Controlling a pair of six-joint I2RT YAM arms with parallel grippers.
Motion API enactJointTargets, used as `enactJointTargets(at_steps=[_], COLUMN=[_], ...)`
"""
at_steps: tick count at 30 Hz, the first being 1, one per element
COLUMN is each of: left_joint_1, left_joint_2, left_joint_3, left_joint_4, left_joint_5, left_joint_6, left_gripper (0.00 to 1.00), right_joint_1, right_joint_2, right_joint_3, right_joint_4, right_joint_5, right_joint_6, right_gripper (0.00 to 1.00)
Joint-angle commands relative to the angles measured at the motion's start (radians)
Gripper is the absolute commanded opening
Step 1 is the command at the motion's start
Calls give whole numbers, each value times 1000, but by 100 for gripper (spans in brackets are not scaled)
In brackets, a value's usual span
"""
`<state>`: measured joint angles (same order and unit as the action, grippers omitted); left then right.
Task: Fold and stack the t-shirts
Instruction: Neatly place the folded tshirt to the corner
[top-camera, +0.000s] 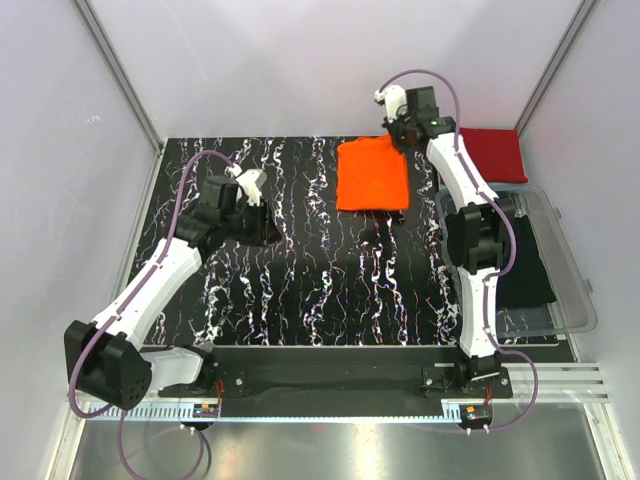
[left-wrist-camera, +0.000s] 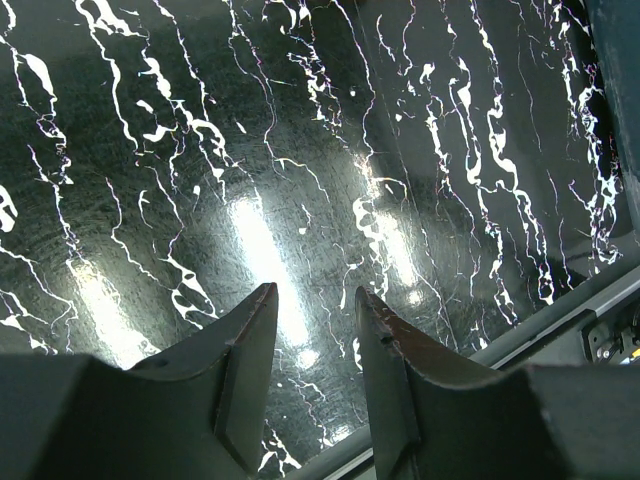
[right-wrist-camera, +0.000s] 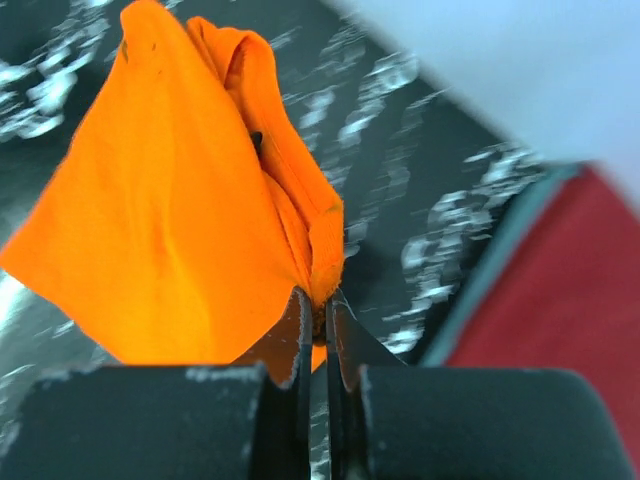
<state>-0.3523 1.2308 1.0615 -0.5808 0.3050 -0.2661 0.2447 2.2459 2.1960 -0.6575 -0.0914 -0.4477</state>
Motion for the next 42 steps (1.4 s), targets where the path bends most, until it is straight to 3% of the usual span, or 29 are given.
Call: enactJointTargets(at_steps=[1,9,29,42], left_joint_1=[3,3,3,3], left_joint_2=[-45,-47,-47,-48], left_joint_3=[-5,0,2,5], left_joint_4=[38,38,33,32], left_joint_5=[8,-15,-14,-3], left_joint_6=[2,10,11,15], left_gripper=[42,42,43,43], right_joint_1=[-51,-156,-239,-318], right_joint_2=[27,113,6,-74], right_joint_3=[117,318,387,346], right_joint_4=[62,-73,-68,-94], right_joint_5=[50,4,-62,-102], right_joint_6=[-95,-108,-210,-235], right_gripper=[0,0,0,0])
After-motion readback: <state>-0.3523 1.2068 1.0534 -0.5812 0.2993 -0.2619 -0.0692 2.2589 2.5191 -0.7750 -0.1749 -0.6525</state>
